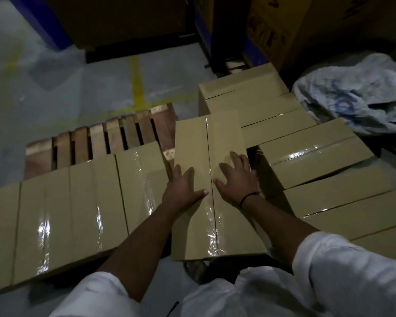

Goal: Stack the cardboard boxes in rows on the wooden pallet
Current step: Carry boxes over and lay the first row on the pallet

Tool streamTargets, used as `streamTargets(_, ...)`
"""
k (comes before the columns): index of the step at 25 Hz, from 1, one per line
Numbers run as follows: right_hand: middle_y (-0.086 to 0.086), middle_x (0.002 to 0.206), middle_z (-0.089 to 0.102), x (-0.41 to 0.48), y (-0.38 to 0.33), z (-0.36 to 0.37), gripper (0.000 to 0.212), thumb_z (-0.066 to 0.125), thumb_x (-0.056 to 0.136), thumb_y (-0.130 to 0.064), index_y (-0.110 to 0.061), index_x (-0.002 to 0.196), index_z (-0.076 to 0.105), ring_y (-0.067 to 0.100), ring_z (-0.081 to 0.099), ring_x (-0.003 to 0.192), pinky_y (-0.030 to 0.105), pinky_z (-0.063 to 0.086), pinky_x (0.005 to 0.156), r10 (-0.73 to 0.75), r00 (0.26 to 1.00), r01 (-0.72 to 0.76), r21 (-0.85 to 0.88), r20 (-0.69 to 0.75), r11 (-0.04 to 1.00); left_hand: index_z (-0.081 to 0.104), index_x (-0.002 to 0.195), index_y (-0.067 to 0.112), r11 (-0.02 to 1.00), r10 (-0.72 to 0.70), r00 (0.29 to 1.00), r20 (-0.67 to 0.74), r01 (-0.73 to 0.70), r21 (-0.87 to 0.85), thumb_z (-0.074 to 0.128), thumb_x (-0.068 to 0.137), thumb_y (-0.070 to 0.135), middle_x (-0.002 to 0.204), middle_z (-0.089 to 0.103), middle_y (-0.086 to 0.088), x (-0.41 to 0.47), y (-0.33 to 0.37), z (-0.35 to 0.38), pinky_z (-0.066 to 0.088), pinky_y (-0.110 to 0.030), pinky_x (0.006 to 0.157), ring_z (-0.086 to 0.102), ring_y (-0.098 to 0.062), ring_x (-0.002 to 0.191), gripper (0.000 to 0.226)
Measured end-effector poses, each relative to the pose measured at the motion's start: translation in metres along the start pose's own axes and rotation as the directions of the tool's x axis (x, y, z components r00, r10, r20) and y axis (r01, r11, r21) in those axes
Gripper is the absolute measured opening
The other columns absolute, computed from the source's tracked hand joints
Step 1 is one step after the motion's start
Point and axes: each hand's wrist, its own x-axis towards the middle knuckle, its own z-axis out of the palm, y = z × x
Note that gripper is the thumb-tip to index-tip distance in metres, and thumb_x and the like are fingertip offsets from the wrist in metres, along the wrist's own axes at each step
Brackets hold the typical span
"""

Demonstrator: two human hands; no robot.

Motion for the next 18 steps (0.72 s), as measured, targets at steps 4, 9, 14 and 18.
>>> streamTargets(4,0.001,0.164,0.012,0.007,-0.017,0.013,0.052,0.055,0.09,-0.057,-0.034,0.136,0.051,0.031,0.007,0.15,0.062,0.032,0.11,-0.079,0.996,0.08,-0.009,0.04,0.997,0.021,0.158,0.033,0.993,-0.064,0.998,-0.002,0.064,-0.097,0.072,0.073,0.073,0.168,-0.006,-0.003,-0.009,-0.028,0.013,0.038,-0.052,0.11,0.029,-0.044,0.145,0.107)
streamTargets(9,0.003,0.164,0.013,0.032,-0.019,0.034,0.054,0.055,0.089,-0.058,-0.034,0.137,0.049,0.032,0.007,0.149,0.062,0.034,0.109,-0.157,0.982,0.161,-0.036,0.103,0.986,0.022,0.158,0.032,0.983,-0.117,0.993,-0.015,0.113,-0.143,0.073,0.072,0.072,0.168,-0.006,-0.003,0.005,-0.047,0.025,0.037,-0.052,0.111,0.028,-0.045,0.145,0.108)
streamTargets(14,0.002,0.164,0.009,0.073,-0.007,0.071,0.063,0.053,0.088,-0.06,-0.033,0.142,0.041,0.033,0.008,0.148,0.062,0.037,0.106,-0.207,0.966,0.216,-0.046,0.155,0.975,0.014,0.159,0.033,0.976,-0.159,0.984,0.084,0.169,-0.139,0.073,0.075,0.07,0.167,-0.016,-0.002,0.039,-0.062,0.044,0.037,-0.054,0.111,0.026,-0.048,0.144,0.109)
streamTargets(18,0.001,0.164,0.005,0.106,0.009,0.11,0.064,0.052,0.088,-0.062,-0.034,0.144,0.038,0.032,0.007,0.149,0.061,0.037,0.108,-0.223,0.96,0.232,-0.035,0.17,0.972,0.009,0.16,0.033,0.969,-0.202,0.968,0.148,0.219,-0.114,0.071,0.077,0.069,0.166,-0.019,-0.003,0.078,-0.072,0.065,0.035,-0.055,0.113,0.022,-0.05,0.145,0.11)
